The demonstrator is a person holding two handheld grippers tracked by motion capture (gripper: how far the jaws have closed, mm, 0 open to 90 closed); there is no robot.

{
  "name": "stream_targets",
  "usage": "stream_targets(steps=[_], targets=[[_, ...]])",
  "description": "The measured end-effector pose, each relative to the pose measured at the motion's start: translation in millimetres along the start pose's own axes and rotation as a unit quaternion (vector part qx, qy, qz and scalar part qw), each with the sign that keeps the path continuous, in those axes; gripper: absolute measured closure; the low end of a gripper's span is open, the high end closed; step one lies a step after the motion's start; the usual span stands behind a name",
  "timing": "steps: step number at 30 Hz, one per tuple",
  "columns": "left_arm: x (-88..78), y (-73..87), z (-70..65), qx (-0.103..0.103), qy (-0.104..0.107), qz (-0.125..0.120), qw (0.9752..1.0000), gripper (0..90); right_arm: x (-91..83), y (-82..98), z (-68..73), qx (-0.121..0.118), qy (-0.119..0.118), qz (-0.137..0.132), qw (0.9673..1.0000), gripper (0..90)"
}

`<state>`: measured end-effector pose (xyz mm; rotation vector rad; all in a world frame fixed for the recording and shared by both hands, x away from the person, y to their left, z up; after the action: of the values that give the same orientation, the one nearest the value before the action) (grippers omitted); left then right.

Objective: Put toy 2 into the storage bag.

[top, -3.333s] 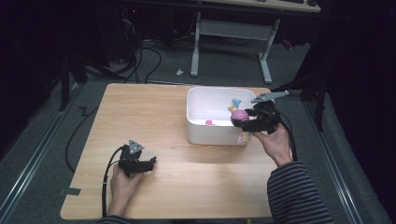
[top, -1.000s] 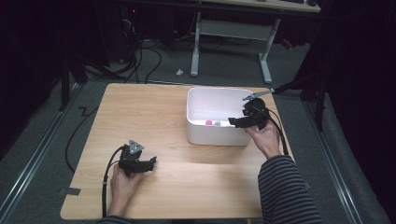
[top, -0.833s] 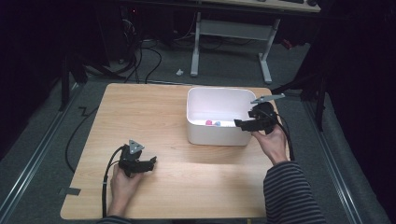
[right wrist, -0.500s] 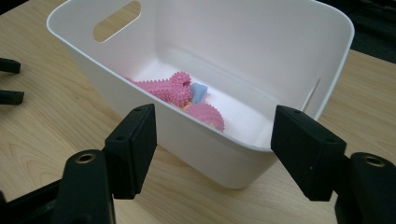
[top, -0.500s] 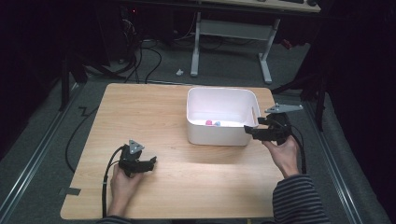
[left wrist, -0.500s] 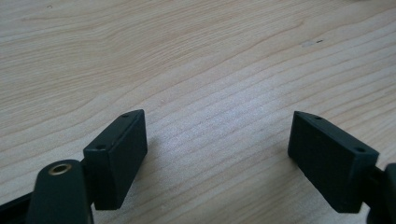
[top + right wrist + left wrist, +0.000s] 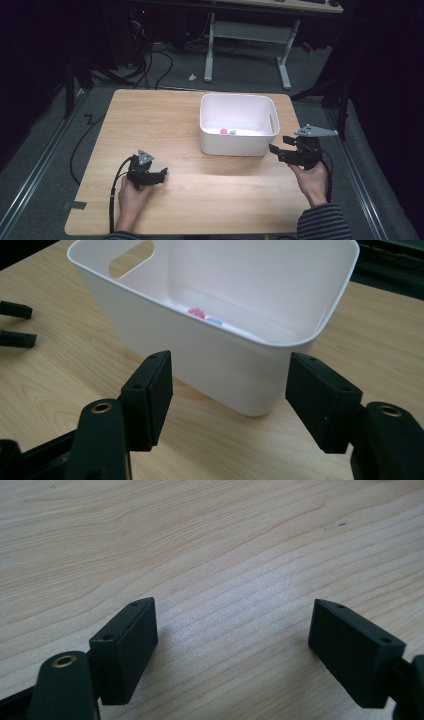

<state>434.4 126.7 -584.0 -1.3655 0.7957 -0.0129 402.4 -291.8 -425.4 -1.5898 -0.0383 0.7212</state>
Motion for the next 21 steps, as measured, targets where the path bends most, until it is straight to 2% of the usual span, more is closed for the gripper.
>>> stream_targets(steps=[2,12,21], targets=[[0.0,0.0,0.0,0.0,0.0,0.0,1.0,20.0,-1.1,4.8,-0.6,-0.001,0.003,-0.001,1.0,35.9],[0.0,0.0,-0.1,0.0,0.0,0.0,1.0,20.0,-5.2,38.6,-5.2,0.029,0.012,0.004,0.9995,36.4],[-0.1,0.0,-0.1,0.0,0.0,0.0,1.0,20.0,5.9,66.7,-4.9,0.058,0.002,0.015,0.9982,36.4]])
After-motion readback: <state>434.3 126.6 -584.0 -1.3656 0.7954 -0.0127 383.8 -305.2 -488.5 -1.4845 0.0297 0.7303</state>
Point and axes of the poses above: each handheld gripper's, and its own axes: x roughly forward along the jaws, y roughly out of its underside, z roughly to its left, the point moved 7 cm from there along x, roughly forward along the jaws, and after that the axes turned 13 degrees about -z, right-handed, at the moved point
